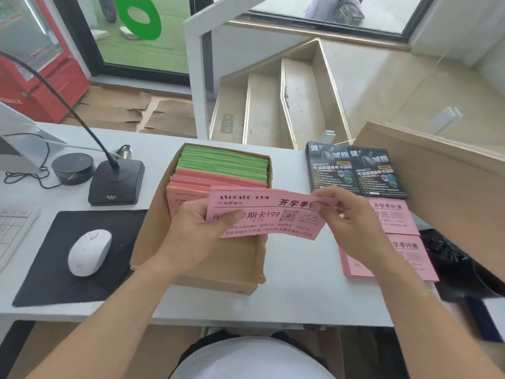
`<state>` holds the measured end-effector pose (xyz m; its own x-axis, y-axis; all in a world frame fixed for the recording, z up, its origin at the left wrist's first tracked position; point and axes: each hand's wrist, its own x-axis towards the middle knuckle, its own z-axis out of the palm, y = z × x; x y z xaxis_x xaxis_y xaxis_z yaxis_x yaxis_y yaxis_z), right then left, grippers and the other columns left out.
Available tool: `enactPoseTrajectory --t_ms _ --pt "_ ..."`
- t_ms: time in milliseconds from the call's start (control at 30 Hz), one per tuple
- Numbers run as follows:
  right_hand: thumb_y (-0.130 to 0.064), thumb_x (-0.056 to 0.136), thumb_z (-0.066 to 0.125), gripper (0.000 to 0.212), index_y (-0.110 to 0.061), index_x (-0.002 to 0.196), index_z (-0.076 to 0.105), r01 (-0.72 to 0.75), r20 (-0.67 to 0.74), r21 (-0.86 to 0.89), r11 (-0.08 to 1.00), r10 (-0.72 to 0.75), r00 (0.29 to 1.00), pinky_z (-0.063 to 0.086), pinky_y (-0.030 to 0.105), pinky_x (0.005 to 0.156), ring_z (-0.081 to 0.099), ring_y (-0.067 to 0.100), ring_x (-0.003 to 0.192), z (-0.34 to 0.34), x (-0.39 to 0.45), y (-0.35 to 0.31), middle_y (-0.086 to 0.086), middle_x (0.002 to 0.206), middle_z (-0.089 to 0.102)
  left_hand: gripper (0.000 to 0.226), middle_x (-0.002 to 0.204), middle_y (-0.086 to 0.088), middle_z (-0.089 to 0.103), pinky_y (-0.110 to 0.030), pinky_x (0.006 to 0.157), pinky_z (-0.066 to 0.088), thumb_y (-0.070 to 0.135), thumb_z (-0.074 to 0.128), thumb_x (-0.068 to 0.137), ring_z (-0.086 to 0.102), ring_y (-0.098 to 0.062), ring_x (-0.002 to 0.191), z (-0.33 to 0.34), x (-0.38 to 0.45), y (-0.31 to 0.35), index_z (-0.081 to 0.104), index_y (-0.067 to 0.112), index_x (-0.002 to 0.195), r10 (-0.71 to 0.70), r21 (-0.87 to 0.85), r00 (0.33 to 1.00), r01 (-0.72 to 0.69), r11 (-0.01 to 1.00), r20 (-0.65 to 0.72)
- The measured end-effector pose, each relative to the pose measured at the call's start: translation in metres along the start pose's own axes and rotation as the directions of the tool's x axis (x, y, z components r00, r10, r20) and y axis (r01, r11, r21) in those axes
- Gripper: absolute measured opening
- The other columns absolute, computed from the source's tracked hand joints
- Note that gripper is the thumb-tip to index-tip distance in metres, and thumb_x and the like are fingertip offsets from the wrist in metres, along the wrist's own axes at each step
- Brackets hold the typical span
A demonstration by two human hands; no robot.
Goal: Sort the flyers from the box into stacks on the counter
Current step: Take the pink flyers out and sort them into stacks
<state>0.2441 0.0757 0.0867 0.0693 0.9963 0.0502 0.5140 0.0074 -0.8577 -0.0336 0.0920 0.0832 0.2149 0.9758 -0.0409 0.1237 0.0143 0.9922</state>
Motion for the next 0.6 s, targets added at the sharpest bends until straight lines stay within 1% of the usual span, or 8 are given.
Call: enactPoseTrajectory --t_ms 67,133,200,267,367,400,500,600 --pt "-0.003 0.093 0.067 0.031 -0.033 0.089 0.072 -0.044 -0.020 0.044 0.998 0.045 0.999 0.052 0.042 0.077 0.065 0.025 0.088 -0.025 -0.018 0.017 -0.010 0.090 0.073 0.021 0.099 0.013 0.078 -0.021 0.075 0.059 0.016 0.075 0.089 0.075 -0.011 0.090 0.031 -0.006 0.000 0.078 0.030 0.105 -0.009 -0.010 0.996 0.010 1.000 0.087" --pt "0.002 0.092 0.068 0.030 -0.028 0.089 0.073 -0.123 -0.067 0.088 0.989 0.129 0.989 0.057 0.048 0.083 0.067 0.022 0.092 -0.055 -0.040 0.035 -0.006 0.092 0.074 0.019 0.092 0.008 0.079 -0.021 0.064 0.058 0.014 0.075 0.089 0.074 -0.018 0.079 0.071 -0.007 -0.007 0.080 0.027 0.101 -0.016 -0.006 0.995 0.016 1.000 0.102" --pt "0.000 0.091 0.069 0.025 -0.024 0.092 0.074 -0.200 -0.126 0.095 0.975 0.212 0.969 0.058 0.046 0.088 0.068 0.018 0.098 -0.084 -0.063 0.055 -0.006 0.099 0.075 0.018 0.090 0.008 0.079 -0.013 0.068 0.052 0.010 0.073 0.089 0.071 -0.008 0.080 0.112 -0.009 -0.016 0.080 0.025 0.096 -0.004 -0.021 0.986 0.007 1.000 0.164" --pt "-0.003 0.091 0.071 0.025 -0.027 0.091 0.074 -0.278 -0.164 -0.002 0.961 0.274 0.948 0.057 0.041 0.088 0.067 0.010 0.095 -0.109 -0.086 0.078 -0.014 0.101 0.074 0.023 0.092 0.018 0.077 -0.009 0.075 0.047 0.012 0.072 0.092 0.069 0.002 0.086 0.149 -0.011 -0.026 0.078 0.034 0.094 0.002 0.022 0.965 -0.008 1.000 0.263" --pt "-0.004 0.092 0.068 0.026 -0.030 0.090 0.074 -0.369 -0.185 -0.054 0.928 0.354 0.917 0.051 0.017 0.077 0.064 -0.002 0.090 -0.130 -0.112 0.101 -0.022 0.102 0.073 0.018 0.097 0.024 0.074 -0.008 0.080 0.045 0.020 0.068 0.096 0.067 0.002 0.096 0.190 -0.011 -0.048 0.076 0.035 0.102 -0.053 0.121 0.927 0.008 0.993 0.372" --pt "-0.004 0.093 0.067 0.027 -0.030 0.090 0.074 -0.394 -0.191 -0.047 0.918 0.379 0.905 0.048 0.012 0.074 0.063 -0.005 0.090 -0.134 -0.118 0.108 -0.022 0.103 0.073 0.018 0.099 0.024 0.074 -0.008 0.081 0.045 0.020 0.067 0.097 0.066 0.002 0.097 0.199 -0.011 -0.057 0.076 0.034 0.104 -0.080 0.149 0.919 0.023 0.989 0.385" --pt "-0.008 0.093 0.066 0.026 -0.032 0.088 0.072 -0.459 -0.185 -0.080 0.885 0.440 0.879 0.042 0.014 0.072 0.061 -0.003 0.090 -0.139 -0.133 0.130 -0.023 0.104 0.070 0.018 0.101 0.022 0.075 -0.014 0.084 0.048 0.018 0.068 0.097 0.067 0.001 0.099 0.219 -0.013 -0.078 0.077 0.032 0.103 -0.136 0.202 0.913 0.060 0.977 0.385" --pt "-0.014 0.095 0.068 0.019 -0.032 0.089 0.071 -0.497 -0.157 -0.092 0.863 0.480 0.863 0.042 0.014 0.072 0.059 -0.003 0.094 -0.141 -0.142 0.151 -0.020 0.102 0.069 0.015 0.100 0.023 0.075 -0.019 0.087 0.051 0.020 0.070 0.095 0.068 0.000 0.100 0.229 -0.018 -0.090 0.077 0.031 0.102 -0.167 0.250 0.911 0.073 0.965 0.377"
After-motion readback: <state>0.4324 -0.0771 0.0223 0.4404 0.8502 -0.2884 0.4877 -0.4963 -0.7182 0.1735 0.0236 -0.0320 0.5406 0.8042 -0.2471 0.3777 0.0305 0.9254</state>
